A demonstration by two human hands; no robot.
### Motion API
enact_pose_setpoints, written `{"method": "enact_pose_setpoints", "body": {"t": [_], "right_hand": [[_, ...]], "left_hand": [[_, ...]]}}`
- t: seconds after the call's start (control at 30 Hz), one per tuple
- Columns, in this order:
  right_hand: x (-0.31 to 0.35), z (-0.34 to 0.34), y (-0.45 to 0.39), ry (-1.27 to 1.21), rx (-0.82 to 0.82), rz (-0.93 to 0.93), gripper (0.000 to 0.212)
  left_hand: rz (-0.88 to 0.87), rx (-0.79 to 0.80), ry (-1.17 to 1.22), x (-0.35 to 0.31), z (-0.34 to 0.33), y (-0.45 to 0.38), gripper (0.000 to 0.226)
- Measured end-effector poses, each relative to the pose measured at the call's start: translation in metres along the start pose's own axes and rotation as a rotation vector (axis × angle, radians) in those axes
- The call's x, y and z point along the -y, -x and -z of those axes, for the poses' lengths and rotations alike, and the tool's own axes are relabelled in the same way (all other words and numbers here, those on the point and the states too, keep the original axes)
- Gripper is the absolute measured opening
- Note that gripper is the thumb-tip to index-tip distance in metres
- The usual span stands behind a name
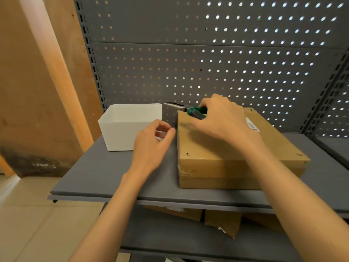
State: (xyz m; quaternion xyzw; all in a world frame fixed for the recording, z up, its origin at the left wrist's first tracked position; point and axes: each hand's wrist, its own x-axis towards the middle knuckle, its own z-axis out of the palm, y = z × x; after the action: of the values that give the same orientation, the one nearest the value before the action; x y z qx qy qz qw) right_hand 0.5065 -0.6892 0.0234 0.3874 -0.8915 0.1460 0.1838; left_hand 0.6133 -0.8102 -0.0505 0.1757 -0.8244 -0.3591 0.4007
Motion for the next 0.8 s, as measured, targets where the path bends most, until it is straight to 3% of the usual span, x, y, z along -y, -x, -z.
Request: {"method": "enact_pose_setpoints", "body": {"t": [0.23,0.4,0.63,0.8], "right_hand": [[-0.042,0.019,0.023,0.04,0.006,-0.063,0.037],[-0.066,0.021,0.027,0.044,0.029,-0.046,0.037],[-0.078,0.02,0.022,0.061,0.07,0.012,0.037],[-0.076,0.014,0.007,0.002,0.108,0.004,0.037]], "left_hand": [[0.139,0.153,0.038,-0.013,-0.021,-0.006,0.03],[0.262,0.128,0.143,-0.013,-0.023,-0.002,0.035],[0.276,0.09,0.105,-0.021,-0.027,0.004,0.034],[0.318,0.102,0.129,-0.025,-0.034,-0.005,0.046]]}}
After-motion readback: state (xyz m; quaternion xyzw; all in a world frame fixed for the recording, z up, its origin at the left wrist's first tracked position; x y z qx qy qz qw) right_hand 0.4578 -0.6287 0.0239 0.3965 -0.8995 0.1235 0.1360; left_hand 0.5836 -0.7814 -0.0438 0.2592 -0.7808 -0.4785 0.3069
